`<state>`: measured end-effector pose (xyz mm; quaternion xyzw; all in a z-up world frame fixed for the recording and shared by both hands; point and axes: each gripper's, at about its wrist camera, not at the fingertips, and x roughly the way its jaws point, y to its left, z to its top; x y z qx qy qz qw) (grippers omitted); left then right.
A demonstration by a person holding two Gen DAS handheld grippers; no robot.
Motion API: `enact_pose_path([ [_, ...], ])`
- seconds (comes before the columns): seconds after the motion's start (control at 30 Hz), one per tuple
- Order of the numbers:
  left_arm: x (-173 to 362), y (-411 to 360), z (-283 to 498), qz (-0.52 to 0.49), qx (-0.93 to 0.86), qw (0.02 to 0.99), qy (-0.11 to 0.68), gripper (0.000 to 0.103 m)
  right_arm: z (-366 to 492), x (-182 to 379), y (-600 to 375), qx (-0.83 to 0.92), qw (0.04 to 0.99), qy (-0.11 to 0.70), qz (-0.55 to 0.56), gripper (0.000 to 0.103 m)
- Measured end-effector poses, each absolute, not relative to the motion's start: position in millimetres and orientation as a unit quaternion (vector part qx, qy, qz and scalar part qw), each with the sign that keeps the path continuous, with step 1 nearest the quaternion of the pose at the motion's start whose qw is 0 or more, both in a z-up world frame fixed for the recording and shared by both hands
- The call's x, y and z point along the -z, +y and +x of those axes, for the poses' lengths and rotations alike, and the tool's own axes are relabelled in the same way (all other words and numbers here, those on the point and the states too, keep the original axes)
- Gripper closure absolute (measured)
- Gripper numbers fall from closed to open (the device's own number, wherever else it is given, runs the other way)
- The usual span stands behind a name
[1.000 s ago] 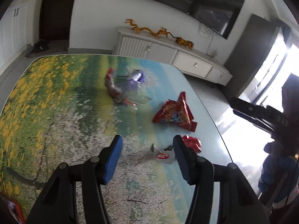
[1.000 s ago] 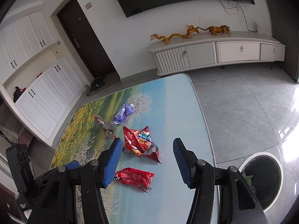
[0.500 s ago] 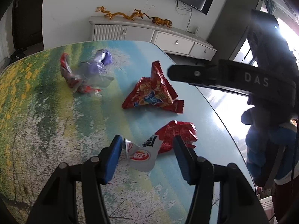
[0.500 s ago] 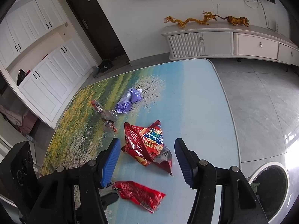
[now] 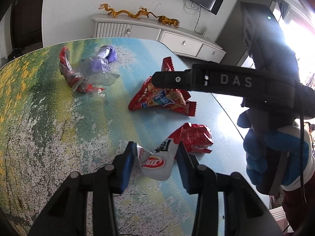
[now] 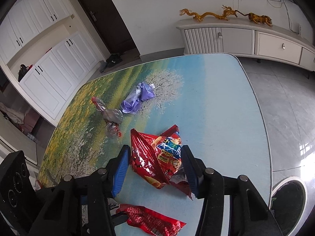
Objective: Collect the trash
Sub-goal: 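Grasp the red snack bag with the right tool while the left tool grasps the white-red wrapper, then carry both wrappers to the white bin and open both tools to drop them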
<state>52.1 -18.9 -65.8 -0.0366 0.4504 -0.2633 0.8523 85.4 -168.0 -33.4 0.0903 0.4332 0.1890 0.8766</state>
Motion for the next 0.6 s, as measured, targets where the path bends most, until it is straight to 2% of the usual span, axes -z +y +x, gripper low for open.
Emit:
enact_pose_path([
  [0.2,66.9,-15.4,48.2,-0.041,0.268,0.852,0.448,0.077,85.3,33.4,-165.7,-0.192,0.877,0.431,0.089,0.075],
  [0.37,62.5,-9.3,42.5,-0.047,0.265,0.858,0.439,0.079,79.3,27.8,-163.5,-0.195,0.883,0.419,0.084,0.089],
  [0.6,49.5,1.1,32.7,-0.052,0.252,0.868,0.425,0.079,64.5,7.3,-173.4,-0.189,0.896,0.389,0.098,0.092],
])
